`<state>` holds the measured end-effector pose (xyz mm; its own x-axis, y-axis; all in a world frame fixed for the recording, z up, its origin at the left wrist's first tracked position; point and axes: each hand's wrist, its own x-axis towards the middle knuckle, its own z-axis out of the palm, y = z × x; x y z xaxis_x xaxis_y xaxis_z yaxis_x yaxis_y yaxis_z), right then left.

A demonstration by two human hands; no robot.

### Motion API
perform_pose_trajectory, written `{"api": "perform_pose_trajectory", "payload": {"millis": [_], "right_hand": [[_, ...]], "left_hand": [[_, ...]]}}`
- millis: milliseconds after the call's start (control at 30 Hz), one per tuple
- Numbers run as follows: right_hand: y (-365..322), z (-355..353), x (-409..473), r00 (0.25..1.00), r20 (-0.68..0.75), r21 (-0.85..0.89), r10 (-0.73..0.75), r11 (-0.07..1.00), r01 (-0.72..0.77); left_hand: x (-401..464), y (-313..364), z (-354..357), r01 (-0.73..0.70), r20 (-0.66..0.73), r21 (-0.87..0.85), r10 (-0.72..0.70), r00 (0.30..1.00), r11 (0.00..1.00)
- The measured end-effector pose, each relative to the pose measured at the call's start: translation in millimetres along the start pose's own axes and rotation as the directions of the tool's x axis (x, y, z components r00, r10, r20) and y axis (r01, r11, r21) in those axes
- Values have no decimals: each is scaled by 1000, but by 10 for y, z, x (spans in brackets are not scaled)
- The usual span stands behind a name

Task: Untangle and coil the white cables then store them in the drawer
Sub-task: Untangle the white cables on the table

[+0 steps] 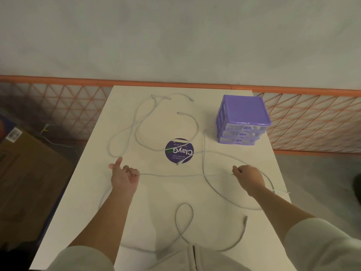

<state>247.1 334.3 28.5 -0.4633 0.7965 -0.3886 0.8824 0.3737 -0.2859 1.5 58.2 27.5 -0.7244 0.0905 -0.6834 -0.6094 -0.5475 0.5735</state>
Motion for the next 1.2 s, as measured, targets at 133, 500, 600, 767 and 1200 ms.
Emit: {"api": "perform_pose_trajectory", "payload": {"millis": [133, 500, 600, 767, 1200], "right_hand": [[-88, -6, 179, 998, 59, -40, 13, 999, -10], [-467, 315, 363, 957, 287, 138, -34, 990, -6], [-660, 429, 404, 963, 262, 286, -67, 958, -11], [-900, 570, 388, 921, 388, 286, -43, 955, -76], [-1291, 533, 40, 966, 224, 849, -128, 512, -129]], "left_hand": [[111, 48, 65, 21, -5, -41, -21, 1000, 999], [61, 252, 115, 53, 60, 28, -55, 997, 998], [46, 286, 135, 58, 78, 38, -61, 995, 998], [29, 281, 131, 48, 119, 81, -58, 991, 996], [-77, 324, 260, 136, 307, 239, -208, 929, 962]]}}
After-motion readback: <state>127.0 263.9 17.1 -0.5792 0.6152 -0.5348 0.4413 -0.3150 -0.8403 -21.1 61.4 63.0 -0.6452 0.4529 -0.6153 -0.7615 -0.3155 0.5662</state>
